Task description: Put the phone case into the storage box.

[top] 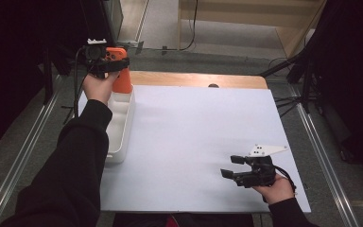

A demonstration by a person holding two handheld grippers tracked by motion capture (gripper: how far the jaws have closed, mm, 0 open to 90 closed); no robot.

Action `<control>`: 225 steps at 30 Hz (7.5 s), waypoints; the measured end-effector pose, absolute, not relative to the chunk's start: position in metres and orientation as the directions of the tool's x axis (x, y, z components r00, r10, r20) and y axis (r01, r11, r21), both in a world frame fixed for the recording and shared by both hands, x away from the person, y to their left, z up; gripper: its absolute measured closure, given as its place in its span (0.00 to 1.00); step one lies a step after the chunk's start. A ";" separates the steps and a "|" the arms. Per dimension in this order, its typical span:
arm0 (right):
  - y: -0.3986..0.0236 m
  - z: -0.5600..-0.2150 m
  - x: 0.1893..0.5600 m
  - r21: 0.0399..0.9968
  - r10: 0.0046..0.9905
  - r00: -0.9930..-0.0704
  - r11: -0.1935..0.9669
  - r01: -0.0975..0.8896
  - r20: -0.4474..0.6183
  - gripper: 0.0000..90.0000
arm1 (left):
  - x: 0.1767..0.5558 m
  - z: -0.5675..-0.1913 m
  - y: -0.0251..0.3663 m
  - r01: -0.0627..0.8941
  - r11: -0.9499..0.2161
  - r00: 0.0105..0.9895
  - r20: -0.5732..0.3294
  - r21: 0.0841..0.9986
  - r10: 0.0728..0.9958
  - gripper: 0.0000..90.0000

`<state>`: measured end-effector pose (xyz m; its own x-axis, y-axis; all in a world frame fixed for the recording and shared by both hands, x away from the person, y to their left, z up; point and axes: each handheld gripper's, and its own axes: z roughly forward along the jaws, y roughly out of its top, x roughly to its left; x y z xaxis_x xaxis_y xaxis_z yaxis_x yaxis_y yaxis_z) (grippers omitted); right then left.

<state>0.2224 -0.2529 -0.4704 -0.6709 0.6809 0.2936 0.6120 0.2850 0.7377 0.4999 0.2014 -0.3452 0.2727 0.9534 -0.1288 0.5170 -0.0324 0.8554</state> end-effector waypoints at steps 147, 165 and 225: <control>-0.245 -0.474 0.225 0.718 0.661 -0.685 0.313 0.622 0.306 0.30 | 0.450 -0.368 0.206 0.655 -0.168 0.502 -0.258 0.737 0.826 0.07; -0.245 -0.473 0.226 0.724 0.657 -0.687 0.305 0.618 0.309 0.30 | 0.420 -0.359 0.187 0.595 -0.258 0.636 -0.250 0.761 0.730 0.17; -0.237 -0.472 0.237 0.723 0.631 -0.710 0.326 0.609 0.313 0.30 | 0.316 -0.414 0.169 0.438 -0.442 0.838 -0.177 0.782 0.516 0.17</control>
<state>0.2373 -0.2374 -0.4721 -0.7099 0.6309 0.3130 0.6089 0.3264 0.7230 0.3156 0.1687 -0.4140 0.8378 0.5163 -0.1775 0.4384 -0.4424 0.7824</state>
